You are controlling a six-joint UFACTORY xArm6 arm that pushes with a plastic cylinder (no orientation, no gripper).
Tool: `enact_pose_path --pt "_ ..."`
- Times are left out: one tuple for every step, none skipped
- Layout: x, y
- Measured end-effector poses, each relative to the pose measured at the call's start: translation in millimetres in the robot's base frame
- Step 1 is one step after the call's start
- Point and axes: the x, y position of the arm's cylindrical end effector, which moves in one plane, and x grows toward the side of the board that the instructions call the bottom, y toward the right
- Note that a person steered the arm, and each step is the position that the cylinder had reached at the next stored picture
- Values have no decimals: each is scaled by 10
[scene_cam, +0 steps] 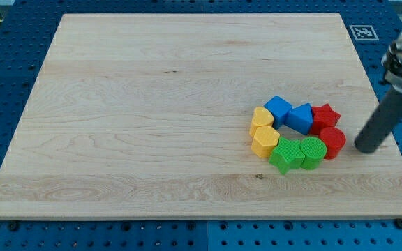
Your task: Slightly push the red blocks towards the center right
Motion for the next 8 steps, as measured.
enact_pose_path --pt "304 0" --pt "304 0" --pt "312 -145" --pt "285 -252" --pt "285 -463" --pt "187 -530" --pt "87 -530" --pt "87 -530"
